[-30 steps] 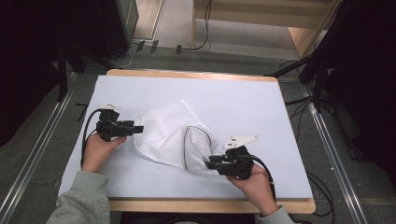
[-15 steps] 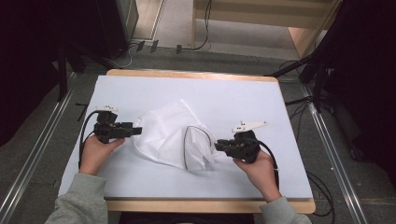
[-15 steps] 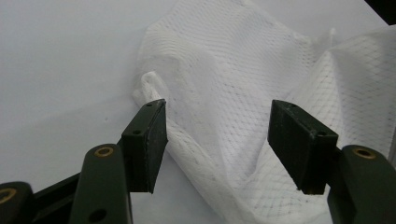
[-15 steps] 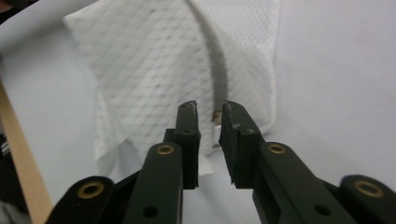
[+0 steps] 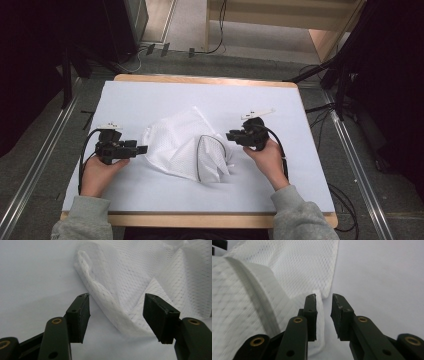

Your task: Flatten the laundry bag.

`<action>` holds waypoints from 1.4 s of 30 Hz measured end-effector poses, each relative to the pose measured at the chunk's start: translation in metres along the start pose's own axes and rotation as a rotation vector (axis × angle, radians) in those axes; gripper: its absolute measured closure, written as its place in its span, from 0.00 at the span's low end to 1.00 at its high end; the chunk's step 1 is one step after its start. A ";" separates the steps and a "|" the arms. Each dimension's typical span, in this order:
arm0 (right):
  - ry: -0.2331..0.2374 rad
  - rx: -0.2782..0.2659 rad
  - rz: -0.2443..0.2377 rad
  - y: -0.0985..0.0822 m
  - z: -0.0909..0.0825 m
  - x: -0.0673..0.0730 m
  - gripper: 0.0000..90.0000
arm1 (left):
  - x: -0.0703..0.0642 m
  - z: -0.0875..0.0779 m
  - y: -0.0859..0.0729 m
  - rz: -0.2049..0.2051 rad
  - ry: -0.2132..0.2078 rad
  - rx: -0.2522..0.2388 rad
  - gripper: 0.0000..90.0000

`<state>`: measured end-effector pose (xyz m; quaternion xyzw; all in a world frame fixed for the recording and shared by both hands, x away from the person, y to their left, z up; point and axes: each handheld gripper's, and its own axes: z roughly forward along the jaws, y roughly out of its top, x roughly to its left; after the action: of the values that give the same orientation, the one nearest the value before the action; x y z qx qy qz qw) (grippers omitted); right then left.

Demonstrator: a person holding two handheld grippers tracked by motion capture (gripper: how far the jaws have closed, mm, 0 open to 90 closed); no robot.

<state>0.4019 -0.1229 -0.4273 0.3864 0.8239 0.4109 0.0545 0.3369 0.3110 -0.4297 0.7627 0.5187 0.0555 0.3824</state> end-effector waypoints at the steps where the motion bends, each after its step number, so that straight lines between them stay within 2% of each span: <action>1: 0.003 0.002 -0.005 0.003 0.005 -0.001 0.84 | -0.001 -0.001 -0.002 -0.004 0.005 -0.003 0.44; 2: 0.007 0.017 -0.006 0.008 0.015 -0.002 0.84 | -0.002 -0.001 -0.004 -0.007 0.011 -0.005 0.45; 6: 0.019 0.021 -0.012 0.015 0.028 -0.002 0.81 | -0.004 -0.002 -0.010 -0.028 0.040 -0.010 0.48; 7: 0.020 0.017 -0.024 0.017 0.031 -0.003 0.80 | -0.003 -0.003 -0.010 -0.038 0.034 -0.019 0.51; 10: 0.024 0.033 -0.028 0.024 0.043 -0.004 0.78 | 0.002 0.000 -0.004 -0.041 0.060 -0.014 0.59; 12: 0.027 0.041 -0.026 0.026 0.050 -0.007 0.78 | 0.006 0.003 0.001 -0.052 0.064 -0.019 0.59; 13: 0.026 0.041 -0.025 0.027 0.053 -0.008 0.78 | 0.007 0.005 0.004 -0.046 0.063 -0.016 0.59; 15: 0.025 0.048 -0.022 0.029 0.059 -0.011 0.78 | 0.008 0.011 0.011 -0.021 0.089 -0.011 0.60; 18: 0.029 0.050 -0.020 0.032 0.066 -0.014 0.76 | 0.011 0.018 0.018 -0.023 0.086 -0.017 0.62; 22: 0.027 0.037 -0.020 0.033 0.074 -0.014 0.74 | 0.014 0.026 0.026 -0.029 0.080 -0.025 0.72; 24: 0.024 0.047 -0.031 0.032 0.079 -0.015 0.73 | 0.013 0.031 0.028 -0.026 0.075 -0.020 0.75; 28: 0.025 0.074 -0.028 0.030 0.085 -0.015 0.74 | 0.012 0.042 0.030 -0.007 0.095 0.009 0.85; 31: 0.021 0.096 -0.047 0.030 0.090 -0.011 0.77 | 0.013 0.043 0.030 -0.003 0.098 0.028 0.97; 32: 0.003 0.096 -0.059 0.030 0.090 -0.009 0.79 | 0.013 0.042 0.030 -0.005 0.090 0.025 0.99; 36: -0.015 0.098 -0.056 0.030 0.090 -0.010 0.93 | 0.018 0.033 0.030 -0.030 0.089 0.001 1.00; 37: -0.015 0.098 -0.056 0.030 0.090 -0.010 0.93 | 0.018 0.033 0.030 -0.030 0.089 0.001 1.00; 38: -0.002 0.097 -0.034 0.029 0.090 -0.013 0.99 | 0.021 0.030 0.029 -0.040 0.088 -0.006 1.00; 40: 0.013 0.099 -0.015 0.029 0.090 -0.015 1.00 | 0.026 0.023 0.028 -0.058 0.086 -0.020 1.00; 42: 0.005 0.105 -0.017 0.030 0.090 -0.014 1.00 | 0.030 0.018 0.027 -0.079 0.086 -0.036 1.00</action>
<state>0.4657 -0.0642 -0.4676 0.3805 0.8478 0.3678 0.0355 0.3791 0.3225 -0.4346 0.7315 0.5632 0.0823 0.3755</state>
